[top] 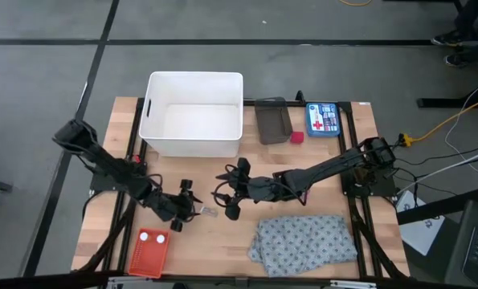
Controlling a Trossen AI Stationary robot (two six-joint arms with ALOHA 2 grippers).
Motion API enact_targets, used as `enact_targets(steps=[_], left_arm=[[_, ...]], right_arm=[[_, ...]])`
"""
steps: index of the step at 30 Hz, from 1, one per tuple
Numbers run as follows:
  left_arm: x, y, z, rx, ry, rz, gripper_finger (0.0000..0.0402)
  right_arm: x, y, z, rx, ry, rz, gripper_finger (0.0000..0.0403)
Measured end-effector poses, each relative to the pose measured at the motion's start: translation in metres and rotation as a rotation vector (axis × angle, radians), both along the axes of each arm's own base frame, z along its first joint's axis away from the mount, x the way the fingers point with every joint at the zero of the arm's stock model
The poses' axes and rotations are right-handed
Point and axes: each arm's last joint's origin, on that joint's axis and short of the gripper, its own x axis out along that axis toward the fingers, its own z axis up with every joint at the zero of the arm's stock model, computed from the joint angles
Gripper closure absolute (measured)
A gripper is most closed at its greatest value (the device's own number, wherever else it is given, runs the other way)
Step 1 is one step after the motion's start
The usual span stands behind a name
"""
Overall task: Pick & place medical supplies in basket/bin
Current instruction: Put the blue pill bottle into the orange bin
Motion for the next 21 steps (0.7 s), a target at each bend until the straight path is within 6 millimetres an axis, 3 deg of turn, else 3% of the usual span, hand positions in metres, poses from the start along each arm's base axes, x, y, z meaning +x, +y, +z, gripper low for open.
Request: enact_targets(steps=[14,21], left_arm=[[0.020,0.003,-0.032,-0.008,0.076,-0.036,0.0210],[0.027,0.004,-0.036,-0.008,0.047,-0.042,0.0210]], right_arm=[[0.000,0.001,-0.001,0.004,0.007,0.026,0.0140],[0.000,0.001,-0.001,0.002,0.015,0.026,0.0140]])
